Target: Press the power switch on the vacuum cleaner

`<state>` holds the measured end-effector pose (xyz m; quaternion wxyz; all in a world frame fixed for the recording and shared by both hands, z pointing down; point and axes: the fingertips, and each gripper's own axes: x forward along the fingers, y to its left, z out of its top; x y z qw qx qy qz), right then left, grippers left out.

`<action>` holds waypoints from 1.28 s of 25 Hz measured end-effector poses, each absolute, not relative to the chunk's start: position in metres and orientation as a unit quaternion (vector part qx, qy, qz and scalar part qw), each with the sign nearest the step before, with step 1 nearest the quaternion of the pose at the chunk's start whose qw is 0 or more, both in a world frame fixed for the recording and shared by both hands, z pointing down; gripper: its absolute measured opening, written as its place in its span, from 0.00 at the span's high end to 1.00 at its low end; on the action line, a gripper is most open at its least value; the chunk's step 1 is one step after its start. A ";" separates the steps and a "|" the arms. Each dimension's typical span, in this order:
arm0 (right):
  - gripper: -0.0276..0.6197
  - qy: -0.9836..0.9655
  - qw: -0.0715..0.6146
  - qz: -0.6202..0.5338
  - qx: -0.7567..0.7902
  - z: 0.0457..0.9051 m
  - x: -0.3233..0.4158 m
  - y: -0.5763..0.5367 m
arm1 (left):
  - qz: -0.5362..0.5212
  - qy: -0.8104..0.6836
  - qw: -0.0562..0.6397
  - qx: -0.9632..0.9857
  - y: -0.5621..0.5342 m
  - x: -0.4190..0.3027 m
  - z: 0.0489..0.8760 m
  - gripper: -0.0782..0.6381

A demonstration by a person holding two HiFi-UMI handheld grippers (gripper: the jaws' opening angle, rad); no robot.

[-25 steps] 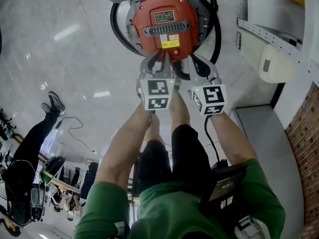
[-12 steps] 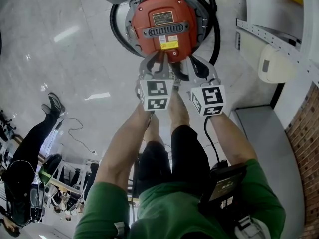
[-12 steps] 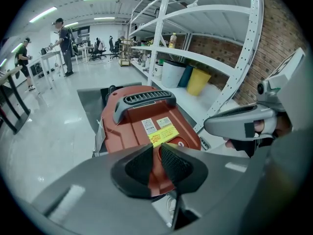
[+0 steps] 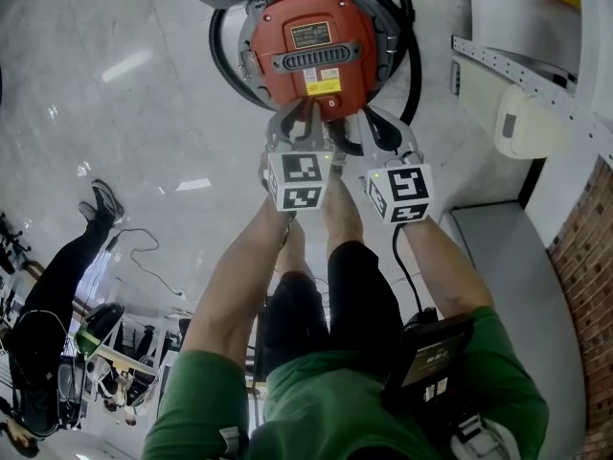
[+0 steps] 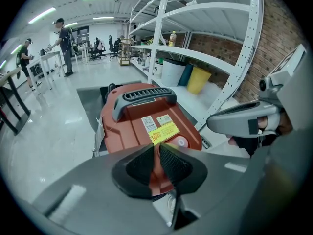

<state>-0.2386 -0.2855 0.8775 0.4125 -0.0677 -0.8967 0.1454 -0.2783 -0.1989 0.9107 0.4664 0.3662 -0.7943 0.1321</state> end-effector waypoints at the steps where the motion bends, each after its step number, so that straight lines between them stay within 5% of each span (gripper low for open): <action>1: 0.95 -0.897 0.413 0.145 -0.068 0.877 -0.239 -0.285 | 0.133 -0.794 0.465 0.367 -0.199 -0.278 0.911 0.82; 15: 0.95 -0.900 0.407 0.133 -0.083 0.861 -0.240 -0.284 | 0.163 -0.797 0.482 0.325 -0.161 -0.271 0.909 0.82; 32: 0.95 -0.927 0.356 0.093 -0.072 0.751 -0.231 -0.274 | 0.148 -0.853 0.384 0.323 -0.133 -0.280 0.781 0.87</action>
